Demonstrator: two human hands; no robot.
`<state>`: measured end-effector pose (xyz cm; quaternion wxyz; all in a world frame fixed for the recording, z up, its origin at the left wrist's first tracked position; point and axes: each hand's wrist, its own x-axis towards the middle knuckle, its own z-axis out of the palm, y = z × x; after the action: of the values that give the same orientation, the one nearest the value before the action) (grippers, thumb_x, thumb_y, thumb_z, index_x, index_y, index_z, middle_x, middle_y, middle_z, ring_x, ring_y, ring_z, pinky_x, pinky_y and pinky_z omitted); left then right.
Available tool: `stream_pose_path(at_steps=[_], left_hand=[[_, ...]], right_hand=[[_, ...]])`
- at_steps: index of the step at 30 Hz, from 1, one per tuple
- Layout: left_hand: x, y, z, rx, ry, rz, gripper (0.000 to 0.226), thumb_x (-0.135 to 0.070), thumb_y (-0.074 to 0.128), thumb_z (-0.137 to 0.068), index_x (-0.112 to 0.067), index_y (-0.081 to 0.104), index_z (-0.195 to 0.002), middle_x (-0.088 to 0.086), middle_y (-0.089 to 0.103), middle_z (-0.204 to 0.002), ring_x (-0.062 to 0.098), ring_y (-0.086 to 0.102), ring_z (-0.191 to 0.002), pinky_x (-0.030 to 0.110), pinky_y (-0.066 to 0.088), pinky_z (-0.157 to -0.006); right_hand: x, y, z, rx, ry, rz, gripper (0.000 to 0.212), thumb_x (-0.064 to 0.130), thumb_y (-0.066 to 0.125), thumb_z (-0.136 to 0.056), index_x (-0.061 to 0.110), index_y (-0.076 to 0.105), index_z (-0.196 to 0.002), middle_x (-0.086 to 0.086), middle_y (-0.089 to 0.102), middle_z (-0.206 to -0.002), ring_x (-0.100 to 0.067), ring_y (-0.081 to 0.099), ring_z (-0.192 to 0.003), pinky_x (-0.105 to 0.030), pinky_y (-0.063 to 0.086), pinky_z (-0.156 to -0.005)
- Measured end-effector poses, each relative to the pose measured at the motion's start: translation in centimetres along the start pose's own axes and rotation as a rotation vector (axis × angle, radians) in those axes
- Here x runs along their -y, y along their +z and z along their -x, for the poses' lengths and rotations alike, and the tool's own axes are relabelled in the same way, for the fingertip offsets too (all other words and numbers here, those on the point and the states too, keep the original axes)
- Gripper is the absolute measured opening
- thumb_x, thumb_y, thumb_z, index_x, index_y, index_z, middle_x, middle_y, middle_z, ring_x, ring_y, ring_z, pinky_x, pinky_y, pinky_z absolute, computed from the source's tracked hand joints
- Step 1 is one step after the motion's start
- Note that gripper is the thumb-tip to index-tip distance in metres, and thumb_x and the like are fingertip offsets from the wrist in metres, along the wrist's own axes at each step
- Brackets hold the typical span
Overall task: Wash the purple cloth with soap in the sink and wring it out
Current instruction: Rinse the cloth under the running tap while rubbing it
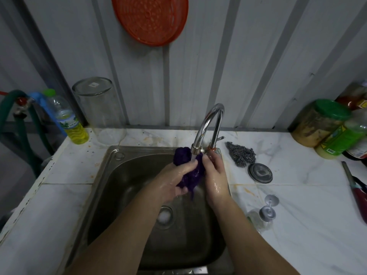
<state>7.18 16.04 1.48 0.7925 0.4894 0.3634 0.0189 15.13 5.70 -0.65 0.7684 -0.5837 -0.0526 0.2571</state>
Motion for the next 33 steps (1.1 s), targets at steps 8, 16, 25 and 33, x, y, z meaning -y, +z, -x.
stream_pose_path(at_steps=[8,16,25,33], left_hand=[[-1.6,2.3,0.2,-0.192,-0.095,0.269,0.032,-0.036,0.065,-0.097,-0.006,0.077,-0.091,0.011,0.079,-0.068,0.025,0.076,-0.057,0.031,0.058,-0.045],[-0.9,2.8,0.3,-0.217,0.017,0.240,0.040,-0.044,0.055,-0.102,-0.011,0.076,-0.099,0.010,0.080,-0.088,0.024,0.078,-0.077,0.035,0.058,-0.068],[0.5,2.8,-0.4,-0.535,0.275,-0.222,0.054,-0.056,0.040,-0.102,-0.019,0.072,-0.080,0.008,0.076,-0.079,0.024,0.075,-0.073,0.042,0.062,-0.068],[-1.6,2.2,-0.9,-0.480,0.049,0.282,0.022,-0.023,0.060,-0.097,-0.010,0.075,-0.107,0.015,0.078,-0.095,0.032,0.074,-0.086,0.037,0.061,-0.065]], right_hand=[[-0.9,1.4,2.6,0.214,-0.248,0.264,0.047,0.017,0.060,-0.088,0.053,0.067,-0.117,0.012,0.075,-0.112,-0.005,0.069,-0.106,-0.021,0.055,-0.091],[-0.2,3.5,1.5,-0.051,-0.316,0.319,0.013,0.015,0.064,-0.097,0.027,0.069,-0.099,0.007,0.074,-0.090,0.004,0.068,-0.083,-0.013,0.050,-0.077],[1.9,4.2,-1.3,-0.187,0.267,0.079,0.038,0.028,0.054,-0.098,0.019,0.074,-0.068,-0.004,0.074,-0.066,-0.023,0.070,-0.057,-0.032,0.054,-0.053],[-0.7,3.1,2.2,0.034,-0.116,0.173,0.075,0.039,0.075,-0.082,0.031,0.042,-0.149,0.009,0.066,-0.126,-0.009,0.068,-0.113,-0.029,0.057,-0.097]])
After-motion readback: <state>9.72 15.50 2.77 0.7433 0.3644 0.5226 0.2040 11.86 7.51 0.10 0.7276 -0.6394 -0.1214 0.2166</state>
